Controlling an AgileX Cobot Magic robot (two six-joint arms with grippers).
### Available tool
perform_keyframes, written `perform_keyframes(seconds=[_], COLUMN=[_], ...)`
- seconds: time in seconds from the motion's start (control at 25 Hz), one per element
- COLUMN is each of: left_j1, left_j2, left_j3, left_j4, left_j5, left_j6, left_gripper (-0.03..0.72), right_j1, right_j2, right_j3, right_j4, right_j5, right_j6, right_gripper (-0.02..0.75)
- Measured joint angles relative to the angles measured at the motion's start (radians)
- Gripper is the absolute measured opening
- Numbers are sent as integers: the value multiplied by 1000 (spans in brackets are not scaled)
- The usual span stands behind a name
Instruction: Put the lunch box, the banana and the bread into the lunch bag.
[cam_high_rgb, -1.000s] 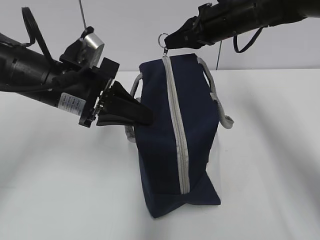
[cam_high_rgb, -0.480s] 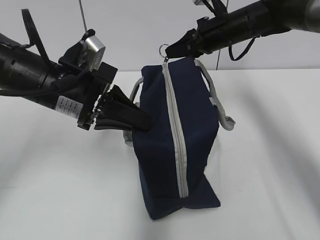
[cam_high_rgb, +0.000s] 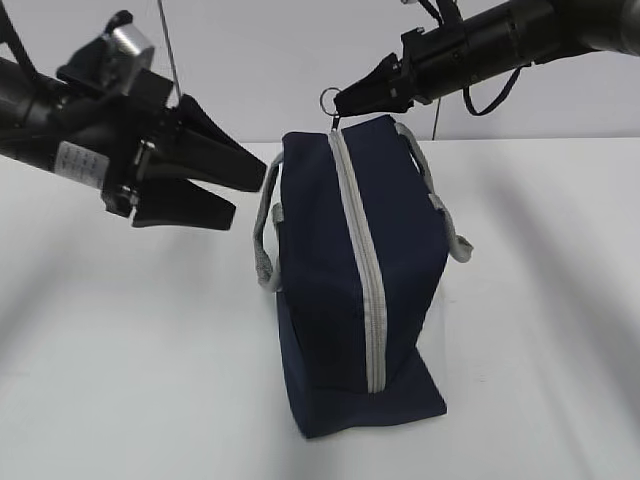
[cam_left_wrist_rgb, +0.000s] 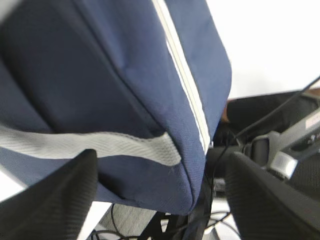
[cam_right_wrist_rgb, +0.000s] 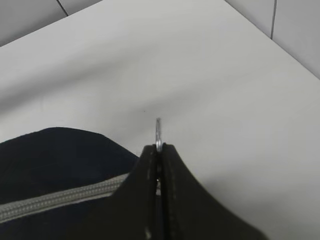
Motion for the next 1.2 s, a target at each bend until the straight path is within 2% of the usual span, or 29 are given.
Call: perform_keyframes(seconds=[0.2, 0.36, 0.6, 0.76, 0.92, 1.2], left_j1=[89, 97, 98, 73, 19, -60], left_j2=[-28, -28, -7, 59, 118, 197], left_j3=[0, 0, -34, -140, -247, -348], left_j4=[-26, -42, -44, -21, 39, 149], left_j5=[-42, -147, -251, -245, -226, -207], left_j6=[-142, -201, -247, -280, -335, -426], left_gripper=[496, 445, 434, 434, 434, 434], right_j1=[0, 0, 0, 0, 0, 0], right_j2=[2, 12, 25, 27, 28, 29], right_j3=[0, 0, -2, -2, -9, -63], right_j4=[-44, -50, -69, -63, -35, -34], right_j5=[0, 0, 0, 0, 9, 27], right_j6=[-2, -16, -26, -30, -74, -141], right_gripper=[-16, -16, -16, -16, -16, -16])
